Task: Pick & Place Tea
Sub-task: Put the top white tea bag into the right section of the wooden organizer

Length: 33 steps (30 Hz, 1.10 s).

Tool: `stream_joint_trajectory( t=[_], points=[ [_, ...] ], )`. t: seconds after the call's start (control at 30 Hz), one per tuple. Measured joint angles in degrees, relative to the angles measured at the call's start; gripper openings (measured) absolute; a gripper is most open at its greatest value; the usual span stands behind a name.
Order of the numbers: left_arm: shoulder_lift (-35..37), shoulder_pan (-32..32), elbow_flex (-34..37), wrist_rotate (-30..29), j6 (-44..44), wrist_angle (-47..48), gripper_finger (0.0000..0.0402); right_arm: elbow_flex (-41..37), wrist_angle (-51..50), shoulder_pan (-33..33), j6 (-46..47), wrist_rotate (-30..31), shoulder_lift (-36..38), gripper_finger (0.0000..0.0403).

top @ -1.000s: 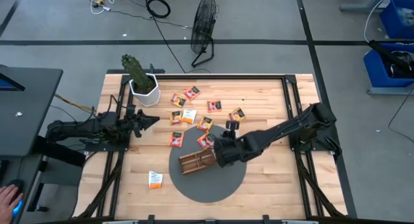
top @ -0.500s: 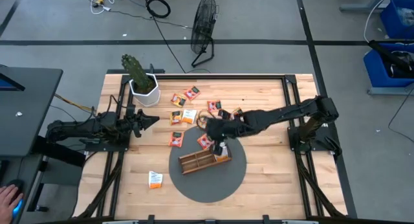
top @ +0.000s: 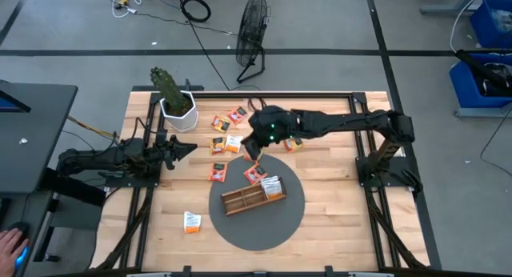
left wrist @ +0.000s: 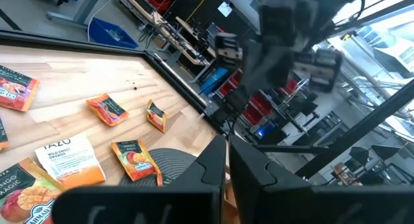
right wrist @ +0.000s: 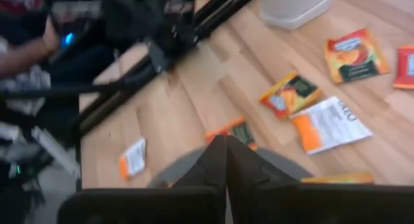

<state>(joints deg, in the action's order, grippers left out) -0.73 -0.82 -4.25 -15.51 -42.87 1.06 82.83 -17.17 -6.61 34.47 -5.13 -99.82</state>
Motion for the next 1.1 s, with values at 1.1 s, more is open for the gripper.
stream_joint_trajectory(
  t=[1.1],
  points=[
    [-11.1, 0.0, -0.3, 4.2, -5.6, -1.7, 0.0014, -0.1, 0.0, -1.3, -1.2, -5.9, 0.2, 0.0000]
  ],
)
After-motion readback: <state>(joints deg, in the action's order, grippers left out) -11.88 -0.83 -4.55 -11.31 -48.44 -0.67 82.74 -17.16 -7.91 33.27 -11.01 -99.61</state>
